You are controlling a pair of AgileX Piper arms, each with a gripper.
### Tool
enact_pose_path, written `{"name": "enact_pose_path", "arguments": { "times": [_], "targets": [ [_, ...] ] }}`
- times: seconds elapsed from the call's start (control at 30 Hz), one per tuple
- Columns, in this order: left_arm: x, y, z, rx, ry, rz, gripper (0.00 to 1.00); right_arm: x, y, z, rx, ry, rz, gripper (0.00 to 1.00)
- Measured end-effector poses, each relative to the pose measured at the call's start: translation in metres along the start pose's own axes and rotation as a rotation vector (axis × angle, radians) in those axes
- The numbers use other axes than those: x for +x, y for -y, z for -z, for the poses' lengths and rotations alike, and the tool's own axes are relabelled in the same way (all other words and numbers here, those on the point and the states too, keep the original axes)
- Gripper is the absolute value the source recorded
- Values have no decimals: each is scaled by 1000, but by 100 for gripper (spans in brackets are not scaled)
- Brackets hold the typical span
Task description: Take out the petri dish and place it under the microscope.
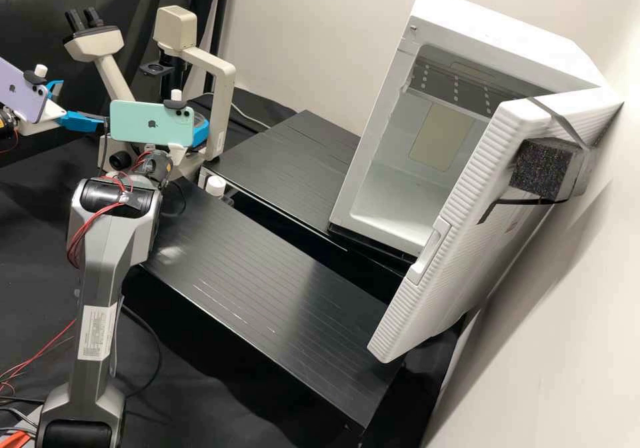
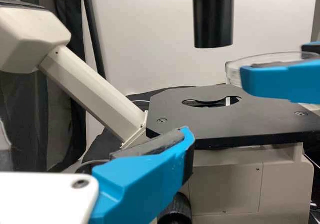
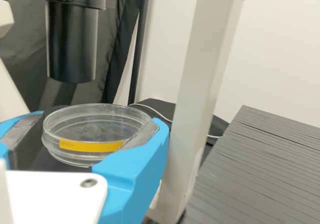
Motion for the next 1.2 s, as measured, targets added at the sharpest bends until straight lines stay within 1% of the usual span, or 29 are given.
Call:
{"name": "enact_pose_path", "arguments": {
  "times": [0.1,0.2,0.33,0.37,0.43,0.5,0.57,0.67,0.8,0.93,1.0,1.1,1.2],
  "targets": [
    [0,0,0,0,0,0,100,8,4,5,0,-1,10,0],
    [0,0,0,0,0,0,100,16,8,9,-16,-6,20,0],
    [0,0,0,0,0,0,100,27,15,9,-24,2,41,0],
    [0,0,0,0,0,0,100,31,18,9,-35,7,52,0],
    [0,0,0,0,0,0,100,35,20,10,-43,14,64,0],
    [0,0,0,0,0,0,100,40,23,10,-36,21,71,0],
    [0,0,0,0,0,0,100,45,25,10,-42,26,68,0],
    [0,0,0,0,0,0,100,50,26,11,-29,38,67,0],
    [0,0,0,0,0,0,100,58,27,11,-29,46,60,0],
    [0,0,0,0,0,0,100,66,32,8,-3,55,52,0],
    [0,0,0,0,0,0,100,68,34,7,0,63,53,0],
    [0,0,0,0,0,0,100,72,35,6,14,69,50,0],
    [0,0,0,0,0,0,100,74,38,4,1,72,57,0]
  ]
}}
